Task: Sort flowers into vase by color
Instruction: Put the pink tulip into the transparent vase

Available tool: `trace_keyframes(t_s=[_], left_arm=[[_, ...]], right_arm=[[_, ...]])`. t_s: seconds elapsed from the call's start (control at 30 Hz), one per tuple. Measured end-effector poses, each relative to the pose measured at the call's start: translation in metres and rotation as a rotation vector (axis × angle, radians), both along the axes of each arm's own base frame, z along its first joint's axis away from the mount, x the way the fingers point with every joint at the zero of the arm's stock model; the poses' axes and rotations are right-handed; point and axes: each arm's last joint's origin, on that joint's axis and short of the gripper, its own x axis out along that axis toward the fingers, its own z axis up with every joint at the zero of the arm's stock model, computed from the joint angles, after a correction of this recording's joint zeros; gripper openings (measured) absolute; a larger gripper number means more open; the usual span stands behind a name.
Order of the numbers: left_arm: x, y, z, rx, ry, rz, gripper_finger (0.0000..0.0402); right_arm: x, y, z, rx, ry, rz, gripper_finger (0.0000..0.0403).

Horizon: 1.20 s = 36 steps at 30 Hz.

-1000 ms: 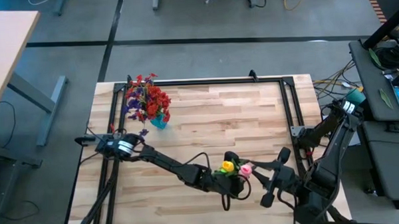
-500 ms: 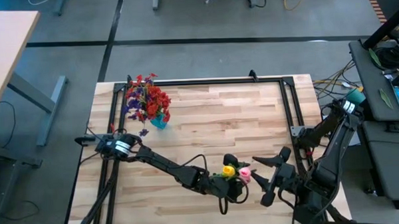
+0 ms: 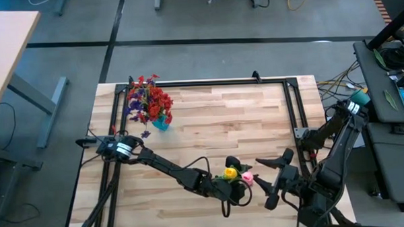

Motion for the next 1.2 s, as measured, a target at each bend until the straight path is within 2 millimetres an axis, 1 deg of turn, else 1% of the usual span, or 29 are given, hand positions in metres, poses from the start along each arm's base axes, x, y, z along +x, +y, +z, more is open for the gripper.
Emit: trace_keyframes(t_s=[0.23, 0.43, 0.6, 0.7, 0.83, 0.9, 1.03, 1.13, 1.2], left_arm=[[0.0, 0.0, 0.002, -0.029, -0.012, 0.007, 0.0337], [-0.002, 0.0, 0.006, -0.067, -0.019, -0.019, 0.0336], [-0.007, 0.001, 0.018, -0.126, -0.049, -0.054, 0.0336], [-0.013, 0.004, 0.024, -0.143, -0.086, -0.054, 0.0336], [-0.027, 0.008, 0.023, -0.156, -0.102, -0.063, 0.0336], [-0.035, 0.01, 0.026, -0.174, -0.112, -0.096, 0.0336], [-0.049, 0.013, 0.025, -0.222, -0.084, -0.194, 0.0336], [-0.054, 0.013, 0.023, -0.22, -0.072, -0.202, 0.0336], [-0.056, 0.012, 0.025, -0.217, -0.075, -0.204, 0.0336]], right_arm=[[-0.001, -0.001, 0.002, 0.024, 0.006, 0.014, 0.0276], [-0.001, 0.0, 0.001, 0.031, 0.017, 0.026, 0.0279], [-0.005, -0.003, 0.007, 0.067, 0.02, 0.052, 0.0283], [-0.007, -0.006, 0.01, 0.088, 0.013, 0.055, 0.0283], [-0.009, -0.008, 0.013, 0.093, 0.008, 0.055, 0.0284], [-0.009, -0.008, 0.013, 0.092, 0.008, 0.055, 0.0283], [-0.008, -0.011, 0.011, 0.075, 0.023, 0.046, 0.0278], [-0.009, -0.013, 0.007, 0.066, 0.04, 0.039, 0.0277], [-0.01, -0.014, 0.004, 0.072, 0.049, 0.036, 0.0279]])
